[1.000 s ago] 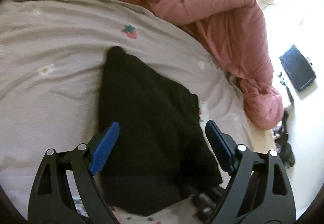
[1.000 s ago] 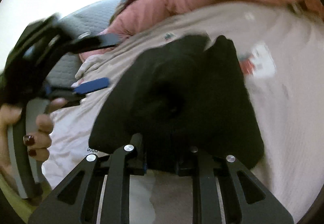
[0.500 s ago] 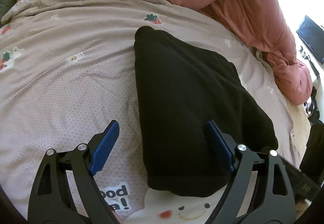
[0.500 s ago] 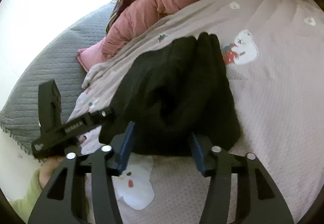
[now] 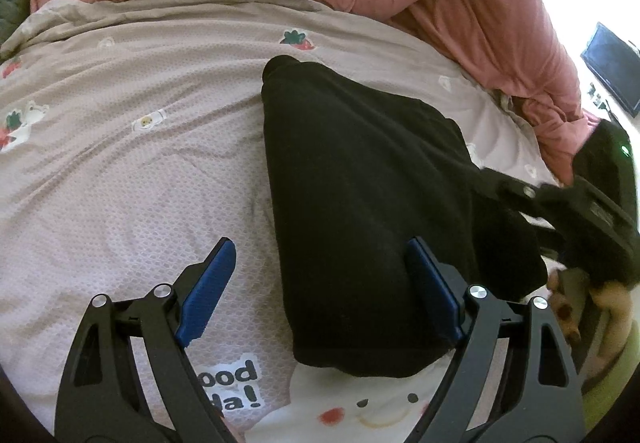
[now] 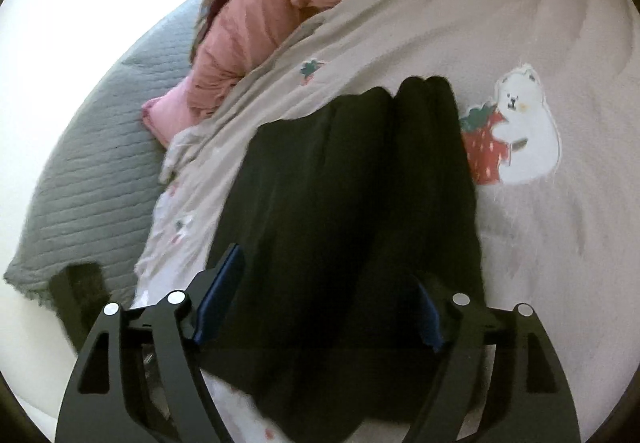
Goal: Fold small clothes
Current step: 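Press the folded shirt flat with both grippers and open them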
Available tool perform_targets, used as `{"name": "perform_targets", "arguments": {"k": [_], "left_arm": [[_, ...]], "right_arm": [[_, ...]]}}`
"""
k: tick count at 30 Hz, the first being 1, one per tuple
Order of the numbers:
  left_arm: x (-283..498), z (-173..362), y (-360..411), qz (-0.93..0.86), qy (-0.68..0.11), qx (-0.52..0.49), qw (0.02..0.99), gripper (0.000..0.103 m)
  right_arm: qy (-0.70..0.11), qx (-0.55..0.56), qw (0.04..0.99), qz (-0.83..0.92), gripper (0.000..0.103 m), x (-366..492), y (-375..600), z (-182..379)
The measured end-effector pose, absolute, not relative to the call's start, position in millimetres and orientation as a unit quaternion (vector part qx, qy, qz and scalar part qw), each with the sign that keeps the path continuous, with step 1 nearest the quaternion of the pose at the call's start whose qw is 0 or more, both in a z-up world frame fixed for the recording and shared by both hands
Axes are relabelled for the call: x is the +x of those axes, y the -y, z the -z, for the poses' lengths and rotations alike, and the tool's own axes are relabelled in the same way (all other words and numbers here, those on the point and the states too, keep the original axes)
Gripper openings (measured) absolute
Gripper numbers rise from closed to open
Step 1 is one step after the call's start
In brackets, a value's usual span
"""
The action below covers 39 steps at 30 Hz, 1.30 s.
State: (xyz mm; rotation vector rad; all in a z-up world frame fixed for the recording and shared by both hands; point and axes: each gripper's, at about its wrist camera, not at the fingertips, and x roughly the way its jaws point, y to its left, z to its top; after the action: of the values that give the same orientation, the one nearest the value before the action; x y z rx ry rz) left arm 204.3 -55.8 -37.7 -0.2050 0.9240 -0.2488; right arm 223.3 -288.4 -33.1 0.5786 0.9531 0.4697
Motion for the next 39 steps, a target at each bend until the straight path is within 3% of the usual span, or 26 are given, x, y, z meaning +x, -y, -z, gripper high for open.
{"name": "perform_targets", "arguments": {"k": [2, 4, 6, 7, 12, 19, 25, 32, 35, 39], "left_arm": [[204.8, 37.3, 55.6, 0.120, -0.444, -0.098, 0.883, 0.079], [205.0, 36.7, 56.1, 0.120, -0.443, -0.097, 0.883, 0.079], [205.2, 36.2, 56.1, 0.119, -0.443, -0.095, 0.884, 0.079], [204.9, 36.2, 56.1, 0.119, -0.442, -0.094, 0.884, 0.079], [203.6, 34.1, 57.4, 0.120, -0.441, -0.093, 0.884, 0.079], [200.8, 27.7, 64.3, 0.135, -0.436, -0.090, 0.885, 0.079], [202.5, 41.0, 68.2, 0.138, -0.454, -0.088, 0.876, 0.079], [200.8, 41.6, 64.8, 0.138, -0.452, -0.085, 0.877, 0.080], [197.4, 42.4, 63.4, 0.140, -0.451, -0.088, 0.877, 0.080], [194.2, 43.7, 64.0, 0.143, -0.450, -0.085, 0.877, 0.080]], "right_arm": [[-0.449, 0.267, 0.823, -0.221, 0.076, 230.2, 287.5, 35.2], [-0.441, 0.254, 0.834, -0.215, 0.065, 232.5, 286.4, 33.7], [-0.434, 0.241, 0.842, -0.211, 0.037, 233.1, 286.5, 32.9], [-0.430, 0.234, 0.846, -0.212, 0.031, 233.0, 285.5, 32.8], [-0.393, 0.165, 0.879, -0.214, 0.020, 224.3, 274.5, 14.8], [-0.351, 0.110, 0.905, -0.212, 0.020, 216.4, 275.2, -15.8], [-0.431, 0.154, 0.872, -0.173, 0.023, 233.8, 287.8, 42.7], [-0.429, 0.181, 0.867, -0.177, 0.036, 222.5, 296.1, 39.5], [-0.425, 0.176, 0.867, -0.192, 0.052, 208.7, 297.9, 30.0], [-0.431, 0.171, 0.864, -0.195, 0.055, 190.9, 296.2, 31.4]]}}
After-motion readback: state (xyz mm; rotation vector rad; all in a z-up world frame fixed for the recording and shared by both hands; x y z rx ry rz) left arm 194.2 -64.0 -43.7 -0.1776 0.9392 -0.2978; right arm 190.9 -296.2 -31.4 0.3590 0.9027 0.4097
